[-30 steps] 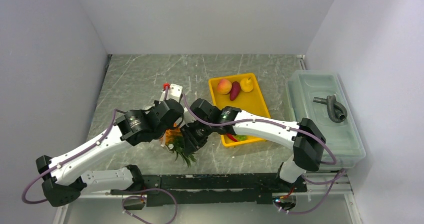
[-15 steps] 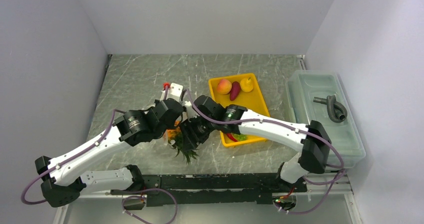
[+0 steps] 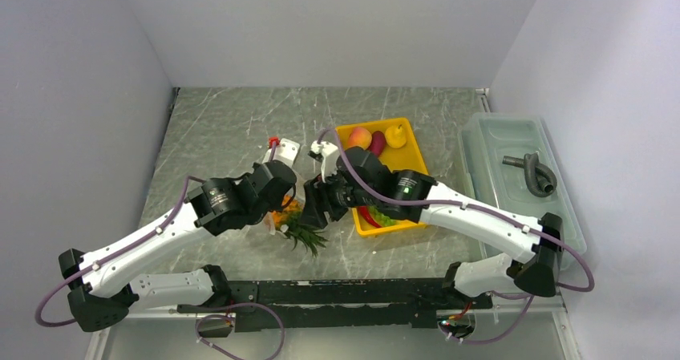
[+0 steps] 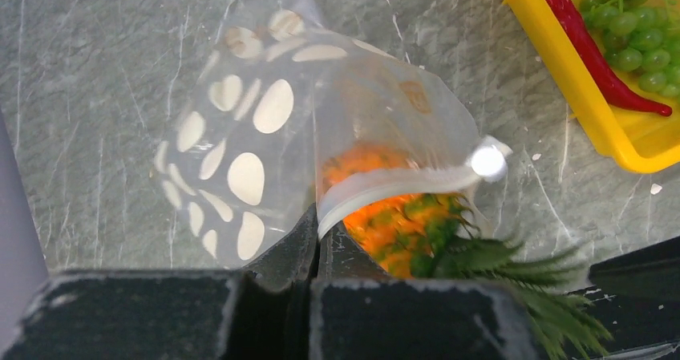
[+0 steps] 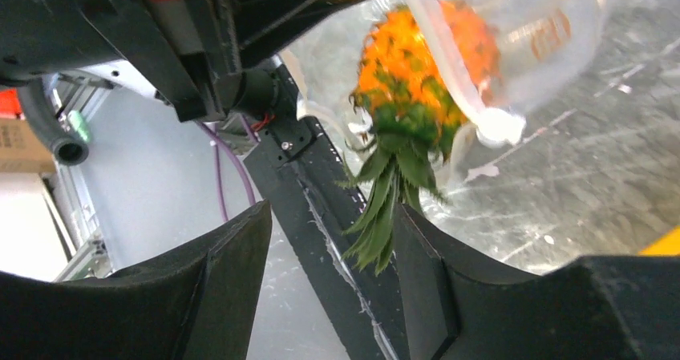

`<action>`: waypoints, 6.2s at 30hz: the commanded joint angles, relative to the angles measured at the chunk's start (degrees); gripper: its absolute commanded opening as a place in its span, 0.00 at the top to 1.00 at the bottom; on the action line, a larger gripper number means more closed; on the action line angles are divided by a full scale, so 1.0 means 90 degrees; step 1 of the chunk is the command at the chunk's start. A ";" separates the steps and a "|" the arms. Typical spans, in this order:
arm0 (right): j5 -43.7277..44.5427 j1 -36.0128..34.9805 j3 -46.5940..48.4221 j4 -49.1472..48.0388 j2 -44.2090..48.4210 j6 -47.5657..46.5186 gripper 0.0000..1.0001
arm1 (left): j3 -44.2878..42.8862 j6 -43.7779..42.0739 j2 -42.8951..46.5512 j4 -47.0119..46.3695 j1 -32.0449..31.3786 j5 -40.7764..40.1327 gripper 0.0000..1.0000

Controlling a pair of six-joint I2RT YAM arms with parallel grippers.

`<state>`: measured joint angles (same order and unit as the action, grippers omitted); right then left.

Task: Place the food in the zip-top bag and seal the zipper
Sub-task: Place the fake fruit in the zipper food storage bag.

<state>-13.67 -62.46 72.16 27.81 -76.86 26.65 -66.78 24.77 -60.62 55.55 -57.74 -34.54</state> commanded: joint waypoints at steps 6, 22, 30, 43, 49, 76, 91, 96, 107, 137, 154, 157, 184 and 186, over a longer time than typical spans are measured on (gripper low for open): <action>0.1500 -0.0015 -0.0965 -0.0285 0.0907 0.0775 0.38 | -0.0041 -0.0057 0.0027 -0.0081 -0.0030 -0.0040 1.00; 0.2648 -0.0023 -0.2268 -0.1884 0.1021 0.1831 0.40 | -0.0043 -0.0062 -0.0039 -0.0091 -0.0030 -0.0039 1.00; 0.2978 -0.0023 -0.2498 -0.2824 0.0847 0.2498 0.41 | -0.0041 -0.0048 -0.0092 -0.0069 -0.0029 -0.0062 1.00; 0.2598 -0.0023 -0.2134 -0.3306 -0.0009 0.2427 0.44 | -0.0050 -0.0048 -0.0120 -0.0046 -0.0030 -0.0073 1.00; 0.2674 -0.0023 -0.1980 -0.3411 -0.0278 0.2453 0.45 | -0.0055 -0.0057 -0.0130 -0.0050 -0.0030 -0.0066 1.00; 0.3999 -0.0052 -0.1580 -0.3316 -0.0625 0.2161 0.92 | -0.0032 -0.0087 -0.0037 -0.0104 -0.0029 0.0057 1.00; 0.4556 -0.0100 -0.1187 -0.2979 -0.0020 0.1123 1.00 | -0.0022 -0.0041 0.0042 -0.0093 -0.0030 -0.0059 1.00; 0.4587 -0.0129 -0.0913 -0.2504 0.0369 0.0885 1.00 | 0.0027 -0.0035 0.0234 -0.0168 -0.0030 -0.0066 1.00; 0.4911 -0.0267 -0.0612 -0.1840 0.0783 0.0673 1.00 | 0.0266 0.0654 -0.0051 -0.0595 -0.0030 0.0282 1.00; 0.5201 -0.0609 -0.1198 -0.1016 0.1772 0.0912 1.00 | -0.0107 0.1459 0.1153 -0.0987 0.0786 0.1471 1.00; 0.5446 -0.0575 -0.1535 -0.0681 0.1496 0.0990 1.00 | 0.0705 0.1212 0.0697 -0.2033 0.1815 0.3476 1.00; 0.5237 -0.0510 -0.1832 -0.0913 0.0855 0.1204 1.00 | 0.1467 0.1446 -0.0490 -0.2327 0.1901 0.3817 1.00; 0.5006 -0.0448 -0.1292 -0.0408 0.1744 0.1023 1.00 | -0.0861 0.0659 0.0178 -0.0257 0.1894 0.3578 1.00; 0.5111 -0.0453 -0.1210 -0.0410 0.1831 0.0908 1.00 | -0.0947 0.0577 0.0319 -0.0264 0.1897 0.3305 1.00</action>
<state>29.34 -66.65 57.98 21.41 -63.68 37.91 -71.70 32.93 -60.86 49.39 -40.86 0.97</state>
